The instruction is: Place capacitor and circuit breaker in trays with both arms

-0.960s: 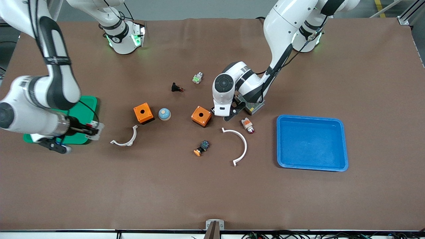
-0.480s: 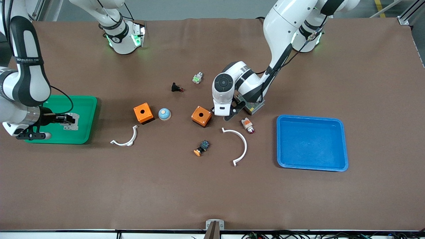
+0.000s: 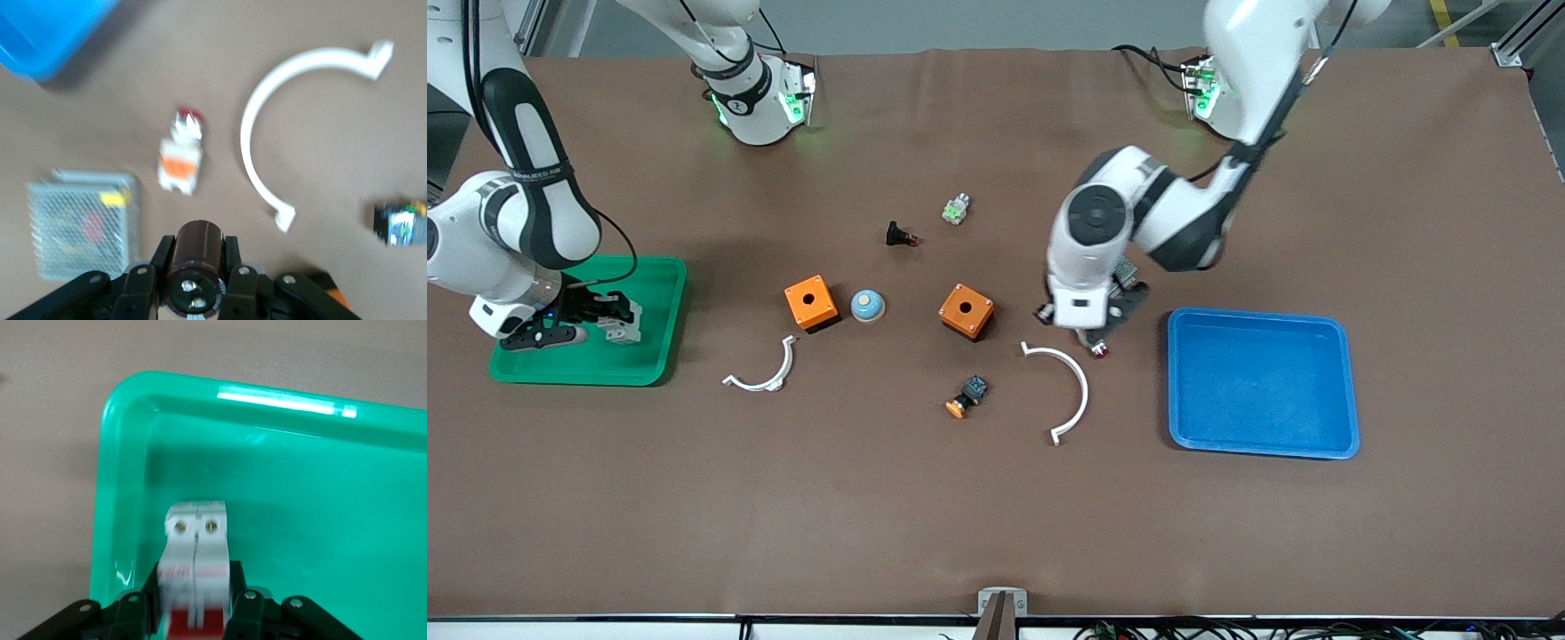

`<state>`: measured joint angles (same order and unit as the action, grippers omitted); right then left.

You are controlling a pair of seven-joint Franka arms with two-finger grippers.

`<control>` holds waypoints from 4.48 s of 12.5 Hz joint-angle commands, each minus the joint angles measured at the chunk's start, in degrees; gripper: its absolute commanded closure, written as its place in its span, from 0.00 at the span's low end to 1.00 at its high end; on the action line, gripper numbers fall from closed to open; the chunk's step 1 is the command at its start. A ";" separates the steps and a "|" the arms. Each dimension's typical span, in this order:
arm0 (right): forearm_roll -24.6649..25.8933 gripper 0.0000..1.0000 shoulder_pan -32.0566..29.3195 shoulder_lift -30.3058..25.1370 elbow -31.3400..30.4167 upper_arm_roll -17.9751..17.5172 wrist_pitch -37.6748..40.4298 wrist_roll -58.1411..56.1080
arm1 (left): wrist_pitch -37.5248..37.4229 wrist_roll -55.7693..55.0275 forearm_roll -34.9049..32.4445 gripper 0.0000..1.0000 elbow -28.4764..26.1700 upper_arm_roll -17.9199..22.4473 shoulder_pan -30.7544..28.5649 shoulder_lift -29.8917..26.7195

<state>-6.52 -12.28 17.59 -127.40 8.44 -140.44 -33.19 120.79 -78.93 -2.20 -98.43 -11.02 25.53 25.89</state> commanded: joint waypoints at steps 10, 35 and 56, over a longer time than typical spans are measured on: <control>0.54 0.00 5.24 -10.56 26.63 -1.23 35.36 20.23 | 12.87 44.55 -0.79 0.99 -11.60 -0.76 -30.27 0.29; 5.46 0.00 9.82 -15.84 43.64 -1.14 49.56 34.15 | -27.07 66.18 -3.34 0.00 9.66 -1.02 -31.77 -23.85; 4.67 0.00 9.29 -15.84 43.29 -0.88 50.17 34.51 | -36.15 72.08 2.11 0.00 8.95 -1.11 -31.42 -29.94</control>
<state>-2.21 -2.94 3.04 -82.89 7.64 -90.45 0.70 85.41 -8.46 -0.24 -92.05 -11.89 -5.77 -5.42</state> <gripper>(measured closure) 0.000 0.000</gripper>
